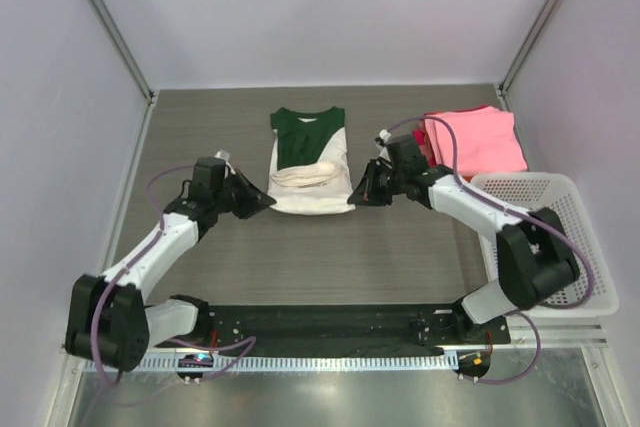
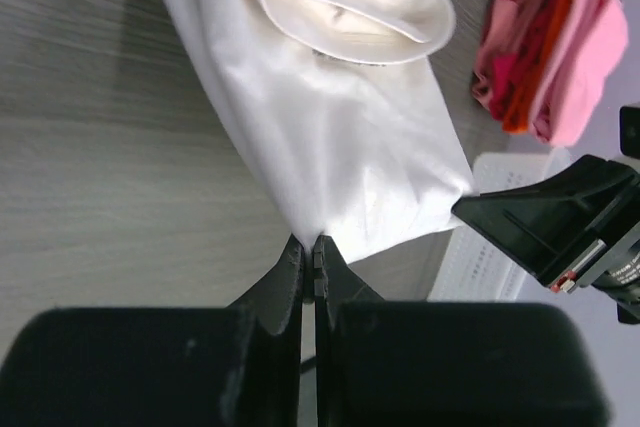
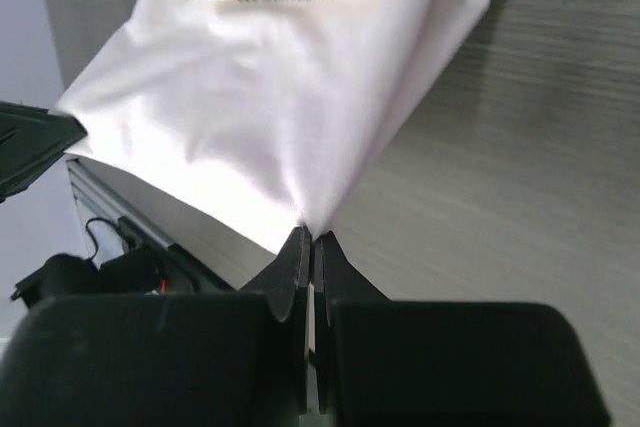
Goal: Fold and stack the t-shirts
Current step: Fold the tshirt
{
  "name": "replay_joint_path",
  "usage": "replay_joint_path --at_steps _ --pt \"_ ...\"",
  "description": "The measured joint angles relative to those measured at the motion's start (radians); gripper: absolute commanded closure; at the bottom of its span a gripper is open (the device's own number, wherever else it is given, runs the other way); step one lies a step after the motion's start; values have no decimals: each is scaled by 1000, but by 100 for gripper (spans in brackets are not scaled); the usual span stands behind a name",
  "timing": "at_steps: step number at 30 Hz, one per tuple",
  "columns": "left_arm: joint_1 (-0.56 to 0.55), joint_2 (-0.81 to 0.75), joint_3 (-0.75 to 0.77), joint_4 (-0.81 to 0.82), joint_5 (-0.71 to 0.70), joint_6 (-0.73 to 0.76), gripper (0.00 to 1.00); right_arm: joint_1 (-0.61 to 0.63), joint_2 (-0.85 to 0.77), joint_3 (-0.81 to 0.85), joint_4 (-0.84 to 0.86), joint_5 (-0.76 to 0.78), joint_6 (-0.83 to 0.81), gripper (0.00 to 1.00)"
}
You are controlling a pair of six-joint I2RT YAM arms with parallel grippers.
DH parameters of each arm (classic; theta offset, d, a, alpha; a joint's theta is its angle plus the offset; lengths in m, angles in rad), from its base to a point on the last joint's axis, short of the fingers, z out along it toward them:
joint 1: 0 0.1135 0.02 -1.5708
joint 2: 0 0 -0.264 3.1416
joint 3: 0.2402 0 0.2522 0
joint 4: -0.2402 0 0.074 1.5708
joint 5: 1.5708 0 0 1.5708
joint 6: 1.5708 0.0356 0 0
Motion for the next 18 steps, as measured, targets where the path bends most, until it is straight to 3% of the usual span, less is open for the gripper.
replay_joint_path --at_steps 11,18 --pt "-114 -409 -59 -242 8 -68 100 48 -388 -92 -180 22 -7 99" --pt "-114 -345 7 -290 -5 -81 100 50 -349 -23 -239 85 -9 99"
